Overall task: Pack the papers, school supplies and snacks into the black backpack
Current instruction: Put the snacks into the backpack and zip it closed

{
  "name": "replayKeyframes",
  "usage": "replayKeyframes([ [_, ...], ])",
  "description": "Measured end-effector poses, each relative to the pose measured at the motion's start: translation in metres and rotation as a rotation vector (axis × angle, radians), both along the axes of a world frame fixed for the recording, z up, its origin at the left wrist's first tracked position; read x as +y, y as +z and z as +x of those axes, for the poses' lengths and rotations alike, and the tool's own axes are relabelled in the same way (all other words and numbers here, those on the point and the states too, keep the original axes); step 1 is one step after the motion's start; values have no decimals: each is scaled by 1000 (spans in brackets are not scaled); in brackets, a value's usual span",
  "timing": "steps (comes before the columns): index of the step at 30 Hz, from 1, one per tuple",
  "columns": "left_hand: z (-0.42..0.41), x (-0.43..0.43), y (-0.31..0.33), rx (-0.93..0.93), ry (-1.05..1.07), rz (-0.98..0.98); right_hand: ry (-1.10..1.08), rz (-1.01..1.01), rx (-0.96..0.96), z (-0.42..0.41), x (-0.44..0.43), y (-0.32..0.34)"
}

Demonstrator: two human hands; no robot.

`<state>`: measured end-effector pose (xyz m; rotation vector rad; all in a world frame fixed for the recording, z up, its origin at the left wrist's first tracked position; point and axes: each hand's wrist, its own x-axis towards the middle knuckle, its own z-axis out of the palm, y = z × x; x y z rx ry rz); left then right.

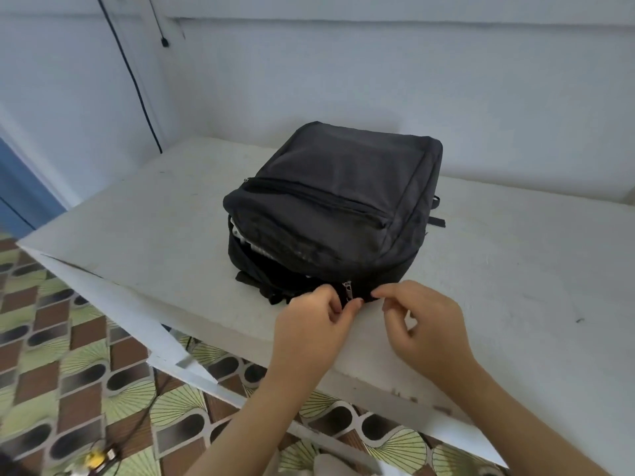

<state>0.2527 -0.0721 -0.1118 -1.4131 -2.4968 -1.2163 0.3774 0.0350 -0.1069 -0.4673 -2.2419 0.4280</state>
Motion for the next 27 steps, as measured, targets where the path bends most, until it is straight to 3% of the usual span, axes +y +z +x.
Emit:
replayKeyframes([
  [7, -8, 9, 2, 138, 72, 58, 14, 174, 92, -15, 10, 1],
  [14, -16, -11, -7, 223, -196, 170, -11, 431, 47, -24, 19, -9],
  [20, -17, -20, -7, 191, -258, 204, 50, 499, 105, -37, 21, -6],
  [27, -43, -38, -8, 237, -214, 176, 82, 526, 24, -34, 25, -7],
])
